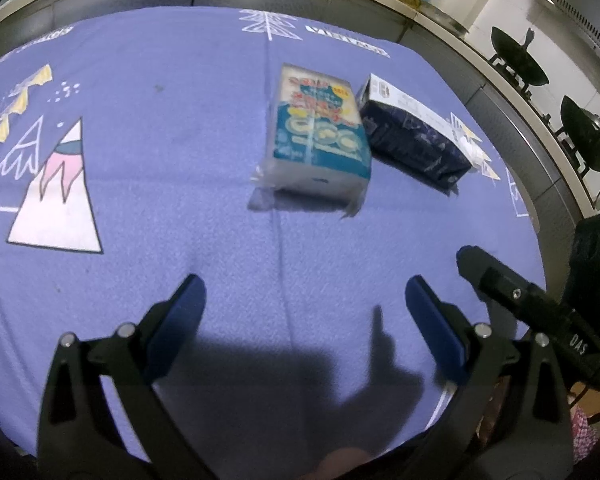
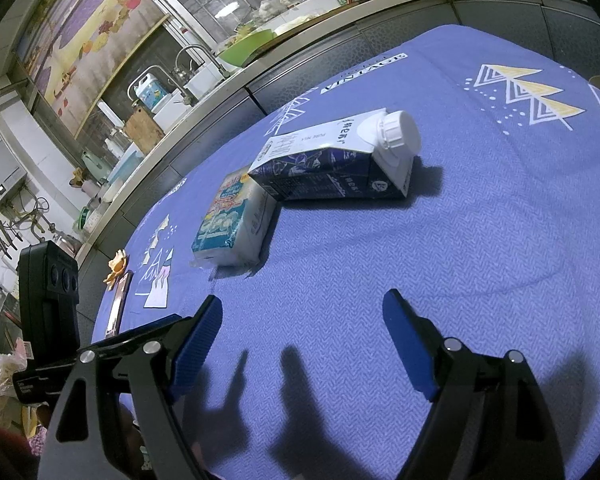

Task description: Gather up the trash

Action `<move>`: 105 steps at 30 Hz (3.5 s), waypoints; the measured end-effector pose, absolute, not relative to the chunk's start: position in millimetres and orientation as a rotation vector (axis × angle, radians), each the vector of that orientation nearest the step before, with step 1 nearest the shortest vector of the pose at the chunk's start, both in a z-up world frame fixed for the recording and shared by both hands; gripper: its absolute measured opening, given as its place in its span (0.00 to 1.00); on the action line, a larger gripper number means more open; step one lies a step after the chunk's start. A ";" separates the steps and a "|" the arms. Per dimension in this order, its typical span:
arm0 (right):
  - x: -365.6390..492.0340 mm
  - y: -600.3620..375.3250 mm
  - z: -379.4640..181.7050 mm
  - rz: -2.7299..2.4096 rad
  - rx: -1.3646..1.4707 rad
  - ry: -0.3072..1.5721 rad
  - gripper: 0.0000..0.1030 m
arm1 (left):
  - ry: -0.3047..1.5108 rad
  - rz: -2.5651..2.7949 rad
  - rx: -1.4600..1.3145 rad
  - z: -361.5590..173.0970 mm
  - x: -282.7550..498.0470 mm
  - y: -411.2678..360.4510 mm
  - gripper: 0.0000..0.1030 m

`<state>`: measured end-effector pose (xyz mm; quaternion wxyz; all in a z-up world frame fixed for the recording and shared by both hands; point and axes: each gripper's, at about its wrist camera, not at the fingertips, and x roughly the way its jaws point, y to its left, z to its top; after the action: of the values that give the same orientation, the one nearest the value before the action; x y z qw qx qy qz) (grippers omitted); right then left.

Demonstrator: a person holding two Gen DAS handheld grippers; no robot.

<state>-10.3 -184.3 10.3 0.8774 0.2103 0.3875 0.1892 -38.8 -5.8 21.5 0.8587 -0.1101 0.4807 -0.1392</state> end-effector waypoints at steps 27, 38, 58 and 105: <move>76.0 -184.9 66.4 0.398 -0.274 0.646 0.91 | 0.899 -0.166 0.038 47.0 34.3 -40.7 0.94; 104.7 -167.0 33.7 0.516 -0.310 0.762 0.46 | 0.927 -0.188 0.021 50.2 39.8 -38.7 0.57; 32.4 -479.8 63.2 -0.132 0.265 0.588 0.45 | 0.937 -0.833 0.141 93.3 97.5 -363.0 0.57; -50.5 -400.1 84.9 -0.192 0.670 0.448 0.72 | 0.807 -0.519 0.205 98.7 16.6 -249.4 0.81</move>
<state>-50.5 -400.1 84.9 0.9154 0.3257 0.2174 -0.0932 16.6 -249.4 98.7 0.8820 0.0984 0.3875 -0.2494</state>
